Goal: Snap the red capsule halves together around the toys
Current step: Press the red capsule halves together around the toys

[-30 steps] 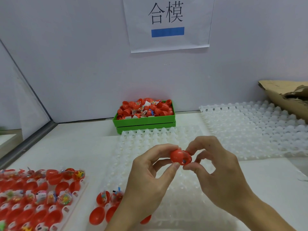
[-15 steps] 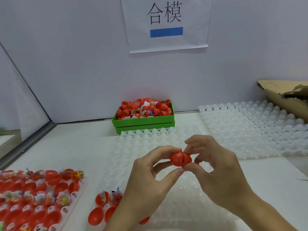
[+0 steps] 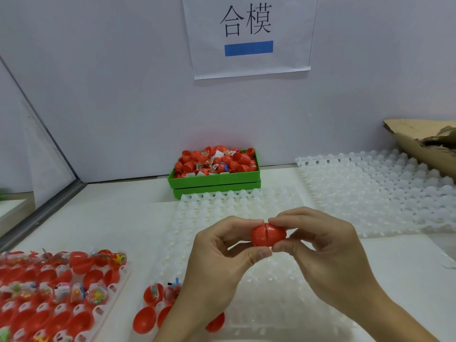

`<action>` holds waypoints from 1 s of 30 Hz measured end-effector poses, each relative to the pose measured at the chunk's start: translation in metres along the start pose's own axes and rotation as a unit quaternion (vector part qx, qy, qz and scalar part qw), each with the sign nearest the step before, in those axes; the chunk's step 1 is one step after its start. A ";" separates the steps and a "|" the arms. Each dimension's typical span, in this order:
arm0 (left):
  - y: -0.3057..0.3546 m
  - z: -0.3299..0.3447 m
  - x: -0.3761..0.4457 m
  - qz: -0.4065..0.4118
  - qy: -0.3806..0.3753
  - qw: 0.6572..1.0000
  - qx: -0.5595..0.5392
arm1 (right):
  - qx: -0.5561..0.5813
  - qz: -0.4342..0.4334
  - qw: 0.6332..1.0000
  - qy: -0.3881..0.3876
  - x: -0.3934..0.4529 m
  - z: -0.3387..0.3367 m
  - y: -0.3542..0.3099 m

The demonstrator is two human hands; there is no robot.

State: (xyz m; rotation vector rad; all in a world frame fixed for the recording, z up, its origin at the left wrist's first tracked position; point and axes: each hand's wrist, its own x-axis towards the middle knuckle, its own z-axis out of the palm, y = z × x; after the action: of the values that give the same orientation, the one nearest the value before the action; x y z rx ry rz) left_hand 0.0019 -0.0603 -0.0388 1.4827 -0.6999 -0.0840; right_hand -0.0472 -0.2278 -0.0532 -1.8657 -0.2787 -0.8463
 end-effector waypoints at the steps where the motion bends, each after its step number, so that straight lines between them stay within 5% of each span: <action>1: 0.000 0.000 0.000 -0.003 0.002 1.000 0.002 | -0.009 -0.005 1.000 -0.001 0.000 0.000 0.000; 30: 0.004 0.005 -0.001 -0.050 0.057 0.996 0.056 | 0.061 0.062 0.996 -0.016 -0.002 0.000 -0.004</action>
State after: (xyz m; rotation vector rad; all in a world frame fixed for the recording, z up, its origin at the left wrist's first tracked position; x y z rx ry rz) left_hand -0.0025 -0.0635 -0.0353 1.6173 -0.5459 -0.0354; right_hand -0.0508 -0.2257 -0.0522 -1.7633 -0.2276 -0.7013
